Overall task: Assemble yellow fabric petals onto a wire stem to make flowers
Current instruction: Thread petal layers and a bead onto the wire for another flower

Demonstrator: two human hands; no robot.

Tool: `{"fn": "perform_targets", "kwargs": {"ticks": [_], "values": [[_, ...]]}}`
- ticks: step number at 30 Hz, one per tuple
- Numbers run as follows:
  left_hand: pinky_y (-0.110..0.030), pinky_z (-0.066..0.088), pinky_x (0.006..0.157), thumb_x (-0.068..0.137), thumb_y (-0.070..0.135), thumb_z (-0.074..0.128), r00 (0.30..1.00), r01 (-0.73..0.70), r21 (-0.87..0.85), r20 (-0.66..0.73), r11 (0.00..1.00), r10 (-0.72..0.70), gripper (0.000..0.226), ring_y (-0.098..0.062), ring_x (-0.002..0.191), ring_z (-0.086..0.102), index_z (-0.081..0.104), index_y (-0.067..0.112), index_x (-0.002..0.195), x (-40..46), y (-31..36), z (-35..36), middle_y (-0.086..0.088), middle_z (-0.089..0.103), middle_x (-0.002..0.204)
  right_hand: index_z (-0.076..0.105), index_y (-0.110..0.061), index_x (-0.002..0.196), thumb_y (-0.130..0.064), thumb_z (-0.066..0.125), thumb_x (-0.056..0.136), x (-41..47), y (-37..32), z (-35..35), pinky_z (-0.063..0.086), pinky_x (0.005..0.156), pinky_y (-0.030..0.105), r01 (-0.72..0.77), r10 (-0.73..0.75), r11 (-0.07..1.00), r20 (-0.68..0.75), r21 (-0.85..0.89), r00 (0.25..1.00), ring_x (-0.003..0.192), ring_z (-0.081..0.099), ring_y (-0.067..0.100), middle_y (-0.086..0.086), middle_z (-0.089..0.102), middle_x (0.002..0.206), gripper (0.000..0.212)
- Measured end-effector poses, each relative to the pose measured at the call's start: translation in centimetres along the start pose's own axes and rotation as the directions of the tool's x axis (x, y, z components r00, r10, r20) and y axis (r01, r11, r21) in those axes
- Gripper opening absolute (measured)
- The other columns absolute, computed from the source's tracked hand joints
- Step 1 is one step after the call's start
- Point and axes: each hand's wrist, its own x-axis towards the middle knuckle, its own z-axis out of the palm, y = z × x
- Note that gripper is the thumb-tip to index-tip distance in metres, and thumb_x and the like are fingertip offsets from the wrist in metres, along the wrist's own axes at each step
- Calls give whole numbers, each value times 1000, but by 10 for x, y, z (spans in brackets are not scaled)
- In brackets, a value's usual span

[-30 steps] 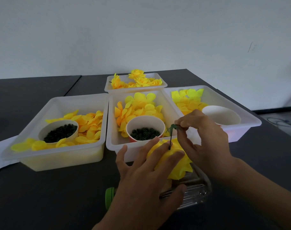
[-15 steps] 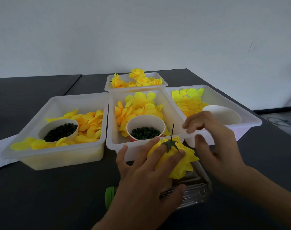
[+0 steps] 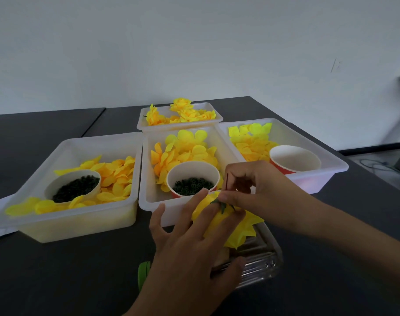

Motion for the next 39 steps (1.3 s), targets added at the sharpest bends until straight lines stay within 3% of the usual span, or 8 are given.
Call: {"fn": "perform_targets", "kwargs": {"ticks": [10, 16, 21, 25, 29, 33, 35, 39], "values": [[-48, 24, 100, 74, 64, 47, 992, -32, -42, -119, 999, 26, 58, -20, 132, 41, 48, 48, 130, -13, -4, -5, 8, 55, 136, 65, -4, 70, -16, 74, 83, 3, -3, -3, 47, 63, 43, -56, 57, 998, 60, -15, 997, 66, 54, 23, -7, 60, 67, 20], [-43, 33, 93, 83, 43, 49, 935, 12, -305, -334, 952, -119, 36, -7, 124, 49, 55, 42, 119, -23, -17, -10, 17, 53, 129, 67, -1, 72, -15, 76, 82, 10, -7, -3, 41, 55, 16, -85, 95, 992, 119, -89, 988, 58, 51, 3, -20, 58, 59, 19], [-56, 45, 86, 88, 41, 45, 910, 133, -543, -263, 829, -319, 32, -15, 114, 56, 56, 42, 117, -15, -27, -5, 11, 58, 121, 65, -4, 69, -13, 75, 82, 5, -7, 1, 35, 52, 11, -116, 123, 990, 92, -74, 988, 54, 49, -3, -24, 54, 53, 19], [-34, 50, 90, 84, 53, 46, 927, 215, -635, -108, 742, -360, 40, 3, 118, 51, 47, 46, 124, -12, -25, 11, 24, 53, 125, 64, -5, 68, -12, 74, 82, 5, -11, 2, 38, 57, 9, -127, 135, 988, 92, -88, 987, 59, 52, -7, -14, 57, 60, 19], [-27, 51, 84, 84, 68, 35, 916, 311, -668, 22, 676, -400, 50, 7, 108, 56, 37, 52, 132, -14, -22, 21, 34, 55, 118, 64, -8, 68, -15, 74, 83, 8, -13, 6, 43, 63, 14, -135, 147, 983, 91, -120, 985, 69, 56, 2, -3, 65, 74, 20], [-12, 38, 58, 85, 78, 14, 911, 353, -553, 18, 755, -412, 55, 11, 85, 58, 24, 58, 135, -18, -16, 24, 28, 61, 94, 67, -8, 73, -21, 74, 83, 7, -12, 8, 50, 73, 26, -167, 189, 969, 109, -184, 976, 80, 60, 10, -3, 65, 78, 17], [-13, 32, 53, 86, 75, 9, 908, 366, -483, -1, 796, -418, 55, 7, 76, 58, 22, 55, 136, -20, -14, 26, 20, 59, 79, 68, -8, 74, -21, 74, 83, 5, -11, 9, 48, 66, 20, -158, 179, 971, 106, -180, 978, 79, 59, 6, -5, 63, 76, 17], [-14, 36, 56, 91, 69, 8, 898, 388, -430, -23, 815, -440, 58, 6, 71, 56, 29, 46, 140, -20, -14, 28, 20, 59, 90, 65, -5, 70, -17, 74, 82, 2, -9, 14, 38, 59, 9, -138, 149, 979, 61, -150, 987, 66, 52, -6, -10, 55, 65, 19]]}}
